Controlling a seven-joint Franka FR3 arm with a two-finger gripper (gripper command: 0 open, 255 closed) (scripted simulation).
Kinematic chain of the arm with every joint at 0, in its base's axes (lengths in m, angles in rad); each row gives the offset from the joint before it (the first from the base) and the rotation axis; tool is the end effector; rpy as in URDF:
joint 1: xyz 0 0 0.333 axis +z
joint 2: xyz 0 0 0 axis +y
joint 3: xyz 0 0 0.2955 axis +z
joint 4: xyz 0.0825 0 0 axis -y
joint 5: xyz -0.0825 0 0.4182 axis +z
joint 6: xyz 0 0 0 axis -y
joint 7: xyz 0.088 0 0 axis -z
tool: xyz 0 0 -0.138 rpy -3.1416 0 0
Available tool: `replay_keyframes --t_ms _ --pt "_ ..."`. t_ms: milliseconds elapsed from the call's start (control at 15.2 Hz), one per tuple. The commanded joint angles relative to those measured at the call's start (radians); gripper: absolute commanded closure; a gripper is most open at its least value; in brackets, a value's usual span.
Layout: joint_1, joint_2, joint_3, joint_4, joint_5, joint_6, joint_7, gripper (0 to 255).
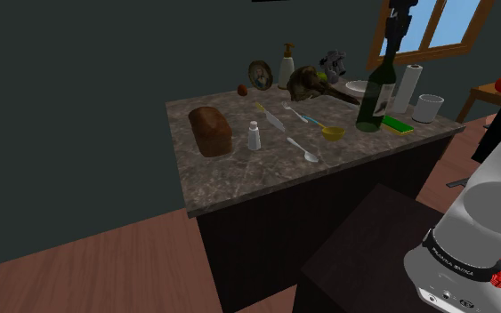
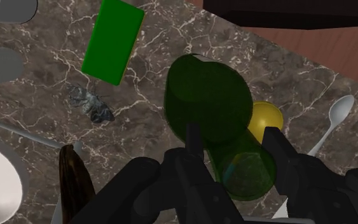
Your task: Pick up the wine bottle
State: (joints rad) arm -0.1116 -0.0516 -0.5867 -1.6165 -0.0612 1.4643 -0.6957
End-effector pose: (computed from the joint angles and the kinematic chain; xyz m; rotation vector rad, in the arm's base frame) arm 0.4195 -0.3721 0.5663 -3.0923 0.0056 0.1620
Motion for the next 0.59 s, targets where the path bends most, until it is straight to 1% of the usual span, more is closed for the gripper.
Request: replay_keyframes --t_ms 0,396,528 --pt "-0.001 0.008 -0.002 0.037 0.004 -0.030 -0.004 255" --pt "-0.007 0.046 -0.010 0.158 0.023 -0.120 -0.023 255" --pt "-0.008 0.047 -0.010 0.161 0.023 -0.122 -0.023 255"
